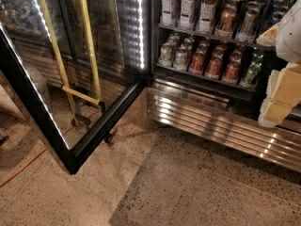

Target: Close left fridge door

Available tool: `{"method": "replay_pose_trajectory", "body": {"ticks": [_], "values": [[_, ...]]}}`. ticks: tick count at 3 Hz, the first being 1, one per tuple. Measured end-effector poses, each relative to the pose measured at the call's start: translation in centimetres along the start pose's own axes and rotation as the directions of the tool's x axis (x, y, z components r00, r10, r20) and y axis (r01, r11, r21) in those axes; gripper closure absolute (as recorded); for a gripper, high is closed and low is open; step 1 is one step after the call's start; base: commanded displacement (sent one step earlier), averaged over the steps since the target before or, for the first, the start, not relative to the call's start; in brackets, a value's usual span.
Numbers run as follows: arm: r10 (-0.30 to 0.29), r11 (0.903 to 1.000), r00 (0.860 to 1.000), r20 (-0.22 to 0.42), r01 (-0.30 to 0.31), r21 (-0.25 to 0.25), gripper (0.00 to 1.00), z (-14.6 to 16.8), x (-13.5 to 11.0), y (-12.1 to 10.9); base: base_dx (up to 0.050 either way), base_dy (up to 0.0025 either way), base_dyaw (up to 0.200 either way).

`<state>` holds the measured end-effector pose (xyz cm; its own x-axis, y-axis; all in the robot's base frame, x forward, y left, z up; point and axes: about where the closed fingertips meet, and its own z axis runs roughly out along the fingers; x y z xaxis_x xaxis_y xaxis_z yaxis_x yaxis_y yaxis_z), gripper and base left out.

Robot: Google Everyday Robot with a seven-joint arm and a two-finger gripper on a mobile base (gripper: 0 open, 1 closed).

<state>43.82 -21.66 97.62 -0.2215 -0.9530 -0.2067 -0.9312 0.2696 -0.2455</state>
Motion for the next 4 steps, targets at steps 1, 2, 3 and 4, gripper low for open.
{"method": "replay_pose_trajectory", "body": {"ticks": [1, 2, 3, 4], "values": [[0.0, 1.0, 1.0, 0.0, 0.0, 0.0, 0.0, 0.0, 0.0, 0.0, -0.02, -0.00183, 0.184], [0.0, 1.0, 1.0, 0.0, 0.0, 0.0, 0.0, 0.0, 0.0, 0.0, 0.0, 0.0, 0.188], [0.0, 1.0, 1.0, 0.0, 0.0, 0.0, 0.0, 0.0, 0.0, 0.0, 0.0, 0.00013, 0.183], [0.0, 1.0, 1.0, 0.0, 0.0, 0.001, 0.0, -0.01, -0.02, -0.01, 0.0, 0.00005, 0.185]]}}
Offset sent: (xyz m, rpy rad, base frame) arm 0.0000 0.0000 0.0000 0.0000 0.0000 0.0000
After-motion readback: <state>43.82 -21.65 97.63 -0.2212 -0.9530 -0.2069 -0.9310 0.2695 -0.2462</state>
